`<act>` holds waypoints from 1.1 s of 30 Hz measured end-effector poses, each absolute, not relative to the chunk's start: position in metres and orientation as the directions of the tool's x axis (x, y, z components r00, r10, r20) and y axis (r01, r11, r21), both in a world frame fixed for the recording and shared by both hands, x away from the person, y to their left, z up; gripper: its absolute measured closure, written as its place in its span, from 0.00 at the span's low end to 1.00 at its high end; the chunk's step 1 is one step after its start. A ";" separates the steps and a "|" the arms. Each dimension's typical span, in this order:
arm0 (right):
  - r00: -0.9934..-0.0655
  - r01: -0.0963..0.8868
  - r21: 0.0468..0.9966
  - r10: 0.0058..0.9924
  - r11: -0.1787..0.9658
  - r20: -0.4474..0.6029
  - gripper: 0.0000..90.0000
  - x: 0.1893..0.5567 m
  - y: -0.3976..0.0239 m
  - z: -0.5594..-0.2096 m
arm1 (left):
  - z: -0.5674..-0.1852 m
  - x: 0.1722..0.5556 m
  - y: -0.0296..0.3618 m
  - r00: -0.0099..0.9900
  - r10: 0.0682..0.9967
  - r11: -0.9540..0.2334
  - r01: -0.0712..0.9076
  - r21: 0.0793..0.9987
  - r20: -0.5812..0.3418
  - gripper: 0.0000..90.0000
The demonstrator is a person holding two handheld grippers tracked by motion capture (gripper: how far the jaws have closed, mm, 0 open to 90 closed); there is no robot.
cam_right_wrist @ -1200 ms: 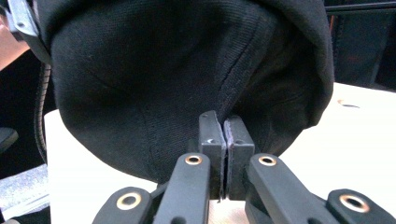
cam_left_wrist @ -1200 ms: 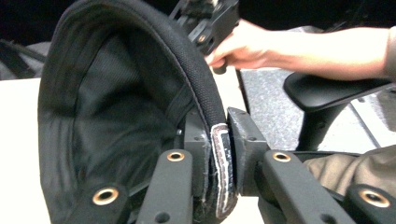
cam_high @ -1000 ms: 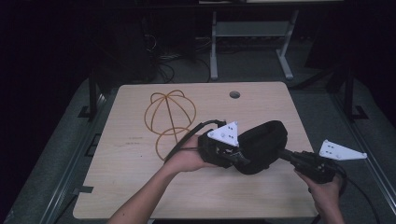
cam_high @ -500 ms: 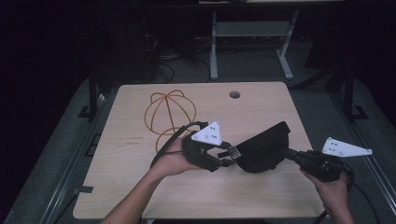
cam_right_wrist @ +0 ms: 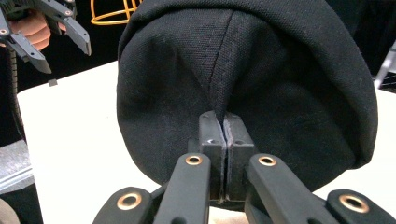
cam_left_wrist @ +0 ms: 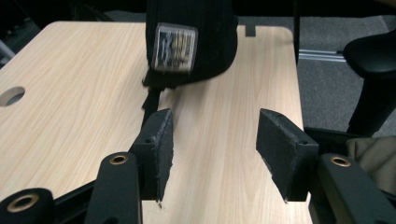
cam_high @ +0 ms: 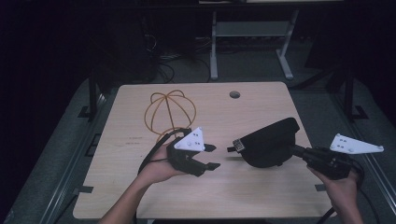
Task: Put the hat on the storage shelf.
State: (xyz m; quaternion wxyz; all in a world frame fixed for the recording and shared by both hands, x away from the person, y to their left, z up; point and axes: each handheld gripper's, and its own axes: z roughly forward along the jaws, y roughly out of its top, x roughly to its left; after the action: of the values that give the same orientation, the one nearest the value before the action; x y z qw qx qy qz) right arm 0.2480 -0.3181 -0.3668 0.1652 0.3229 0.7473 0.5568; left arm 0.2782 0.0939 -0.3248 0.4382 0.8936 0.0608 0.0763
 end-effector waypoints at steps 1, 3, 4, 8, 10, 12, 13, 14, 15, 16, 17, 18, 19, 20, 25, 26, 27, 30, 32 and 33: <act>-0.737 0.293 0.939 0.668 0.181 0.101 0.98 0.248 -0.318 -0.363 | -0.326 0.278 0.096 0.981 0.178 -0.610 0.045 0.791 0.081 0.51; -0.737 0.290 0.939 0.669 0.187 0.095 0.98 0.248 -0.318 -0.360 | -0.330 0.277 0.098 0.980 0.178 -0.619 0.046 0.784 0.083 0.50; -0.737 0.290 0.939 0.669 0.187 0.095 0.98 0.248 -0.318 -0.360 | -0.332 0.276 0.099 0.980 0.181 -0.624 0.049 0.779 0.084 0.50; -0.736 0.288 0.937 0.672 0.200 0.082 0.98 0.249 -0.318 -0.354 | -0.341 0.273 0.104 0.978 0.189 -0.640 0.055 0.766 0.087 0.50; -0.736 0.283 0.937 0.673 0.205 0.075 0.98 0.250 -0.318 -0.353 | -0.346 0.272 0.108 0.977 0.195 -0.640 0.063 0.766 0.082 0.50; -0.735 0.284 0.934 0.675 0.216 0.068 0.98 0.251 -0.318 -0.349 | -0.350 0.271 0.111 0.977 0.199 -0.642 0.069 0.764 0.080 0.50; -0.735 0.284 0.934 0.675 0.216 0.068 0.98 0.251 -0.318 -0.349 | -0.353 0.270 0.114 0.977 0.200 -0.642 0.070 0.764 0.079 0.50; -0.736 0.280 0.934 0.674 0.221 0.061 0.98 0.252 -0.318 -0.348 | -0.356 0.269 0.115 0.976 0.206 -0.639 0.078 0.765 0.073 0.50; -0.738 0.280 0.934 0.672 0.223 0.061 0.98 0.252 -0.318 -0.346 | -0.358 0.269 0.117 0.975 0.208 -0.643 0.078 0.762 0.075 0.50; -0.738 0.276 0.935 0.672 0.224 0.058 0.98 0.253 -0.318 -0.345 | -0.360 0.268 0.118 0.975 0.210 -0.645 0.080 0.760 0.075 0.50; -0.739 0.276 0.934 0.671 0.226 0.056 0.98 0.253 -0.318 -0.344 | -0.363 0.267 0.120 0.974 0.216 -0.644 0.088 0.760 0.070 0.49; -0.740 0.276 0.934 0.671 0.228 0.055 0.98 0.254 -0.317 -0.342 | -0.365 0.267 0.121 0.974 0.218 -0.643 0.091 0.761 0.067 0.49; -0.741 0.274 0.934 0.670 0.231 0.052 0.98 0.255 -0.317 -0.340 | -0.368 0.266 0.123 0.973 0.221 -0.644 0.094 0.760 0.066 0.49; -0.743 0.269 0.933 0.668 0.238 0.043 0.98 0.256 -0.315 -0.337 | -0.370 0.266 0.124 0.973 0.223 -0.645 0.095 0.758 0.068 0.49; -0.746 0.258 0.933 0.665 0.250 0.028 0.98 0.259 -0.310 -0.330 | -0.377 0.263 0.130 0.969 0.240 -0.628 0.105 0.771 0.064 0.49; -0.747 0.256 0.934 0.664 0.250 0.027 0.98 0.260 -0.309 -0.328 | -0.378 0.263 0.132 0.968 0.244 -0.624 0.108 0.774 0.061 0.49; -0.749 0.258 0.933 0.662 0.252 0.028 0.98 0.260 -0.307 -0.326 | -0.380 0.262 0.133 0.968 0.244 -0.627 0.107 0.772 0.064 0.49; -0.753 0.252 0.931 0.658 0.265 0.017 0.98 0.263 -0.302 -0.321 | -0.384 0.260 0.135 0.966 0.253 -0.625 0.113 0.773 0.063 0.49; -0.757 0.246 0.931 0.654 0.270 0.010 0.98 0.264 -0.299 -0.317 | -0.387 0.260 0.137 0.965 0.257 -0.622 0.119 0.774 0.059 0.49; -0.761 0.242 0.933 0.648 0.268 0.012 0.98 0.266 -0.295 -0.313 | -0.389 0.260 0.137 0.964 0.260 -0.627 0.122 0.770 0.060 0.49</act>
State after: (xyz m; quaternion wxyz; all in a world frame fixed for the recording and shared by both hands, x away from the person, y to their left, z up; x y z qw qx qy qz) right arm 0.2656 -0.2948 -0.3132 0.1908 0.2880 0.7729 0.5322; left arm 0.2598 0.1372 -0.3887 0.4186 0.8981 0.1062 0.0827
